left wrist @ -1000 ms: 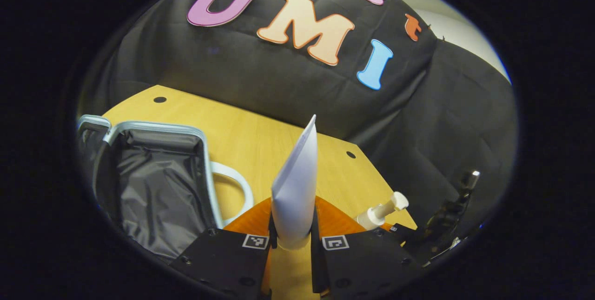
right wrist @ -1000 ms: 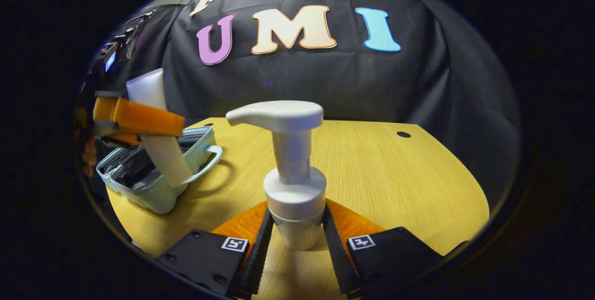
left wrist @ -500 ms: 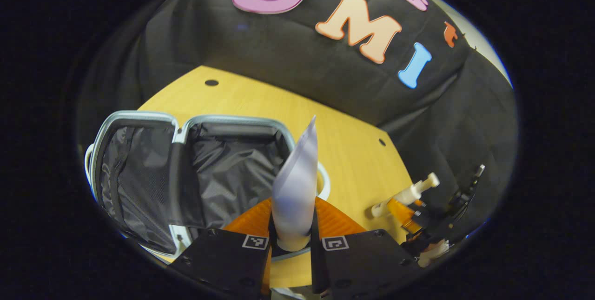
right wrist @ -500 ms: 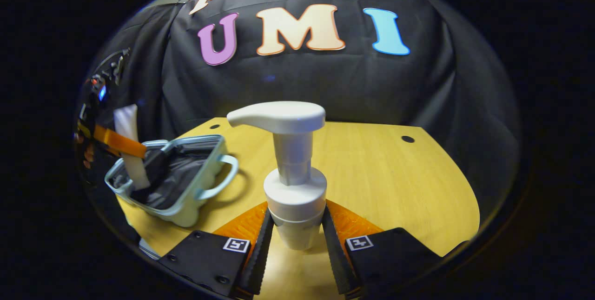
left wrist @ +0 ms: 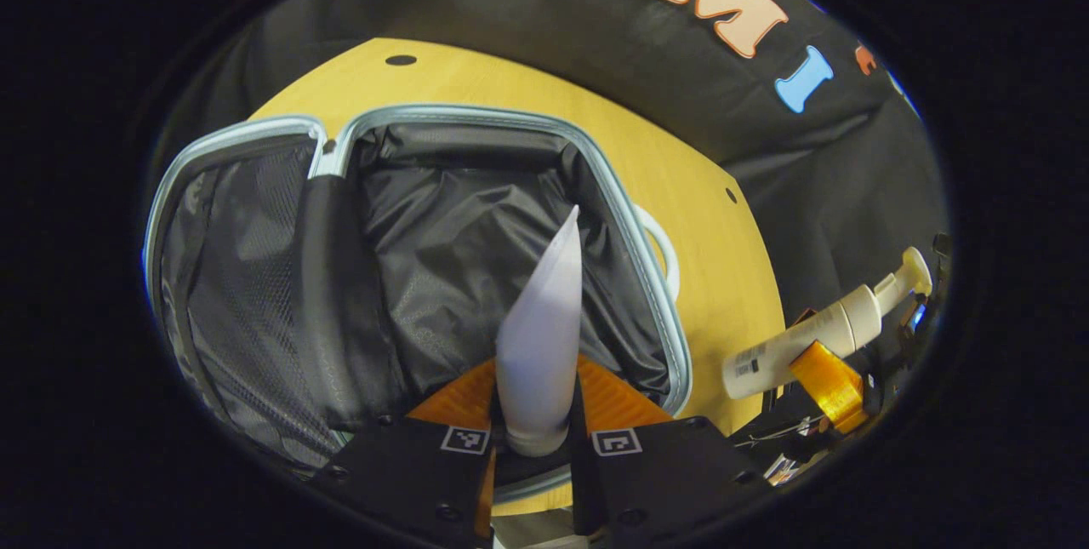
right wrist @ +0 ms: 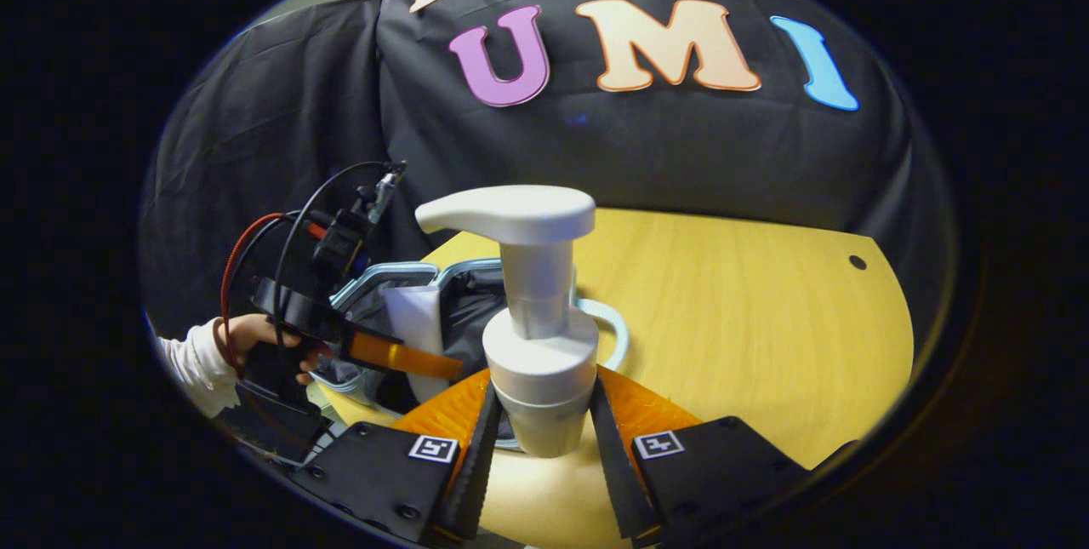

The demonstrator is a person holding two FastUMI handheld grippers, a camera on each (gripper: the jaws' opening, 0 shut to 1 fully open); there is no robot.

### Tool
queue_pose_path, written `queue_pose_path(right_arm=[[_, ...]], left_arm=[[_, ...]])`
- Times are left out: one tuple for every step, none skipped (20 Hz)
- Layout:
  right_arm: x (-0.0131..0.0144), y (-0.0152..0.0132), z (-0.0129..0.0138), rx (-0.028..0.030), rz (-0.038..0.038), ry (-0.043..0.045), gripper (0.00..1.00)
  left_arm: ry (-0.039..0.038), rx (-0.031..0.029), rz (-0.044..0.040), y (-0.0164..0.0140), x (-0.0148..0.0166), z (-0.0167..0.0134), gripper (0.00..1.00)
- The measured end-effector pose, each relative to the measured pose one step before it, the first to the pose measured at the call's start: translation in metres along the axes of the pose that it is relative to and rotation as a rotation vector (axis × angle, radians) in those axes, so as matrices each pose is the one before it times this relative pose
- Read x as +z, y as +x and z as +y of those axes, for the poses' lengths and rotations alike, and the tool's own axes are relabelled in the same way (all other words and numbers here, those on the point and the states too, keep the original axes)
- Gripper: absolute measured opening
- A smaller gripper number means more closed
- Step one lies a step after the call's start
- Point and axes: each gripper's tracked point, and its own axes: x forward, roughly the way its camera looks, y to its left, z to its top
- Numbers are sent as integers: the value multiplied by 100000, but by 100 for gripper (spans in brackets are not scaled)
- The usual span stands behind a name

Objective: First open the suitcase, pack the skin care products into it, and then close the suitcase.

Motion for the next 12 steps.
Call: queue_pose_path(right_arm=[[-266, 515, 840, 722, 1316, -365, 59], [-265, 601, 742, 644, 1200, -5, 59], [-183, 597, 650, 486, 1343, 142, 59], [-365, 696, 623, 81, 1387, 103, 59], [-266, 652, 387, -127, 1258, 91, 60], [-283, 675, 278, -437, 1153, -127, 60], [-132, 760, 255, -422, 1088, 94, 60], [-617, 648, 158, -148, 2195, -30, 59], [-466, 774, 261, -355, 1977, -162, 60], [-373, 605, 204, -173, 1994, -91, 59], [-243, 649, 121, -368, 1580, -208, 59], [-364, 725, 115, -391, 1712, -120, 60]], left_arm=[[-470, -37, 146, 163, 90, 279, 33], [-351, 1363, -601, -128, 212, 515, 35], [-477, 489, -1433, 40, 781, 350, 36], [-697, -486, -1926, -138, 405, -33, 46], [-861, -1718, -2848, -372, 682, -305, 57], [-1216, -1938, -3660, -668, 1163, -379, 75], [-1135, -1292, -4237, -789, 1184, -267, 78], [-712, -854, -3973, -929, 1163, -109, 80], [-245, -1040, -4200, -1136, 1140, -167, 89], [-281, -884, -3991, -1317, 1246, -120, 89], [-167, -819, -2958, -1252, 777, 62, 89], [-361, -465, -2604, -1258, 792, 203, 84]])
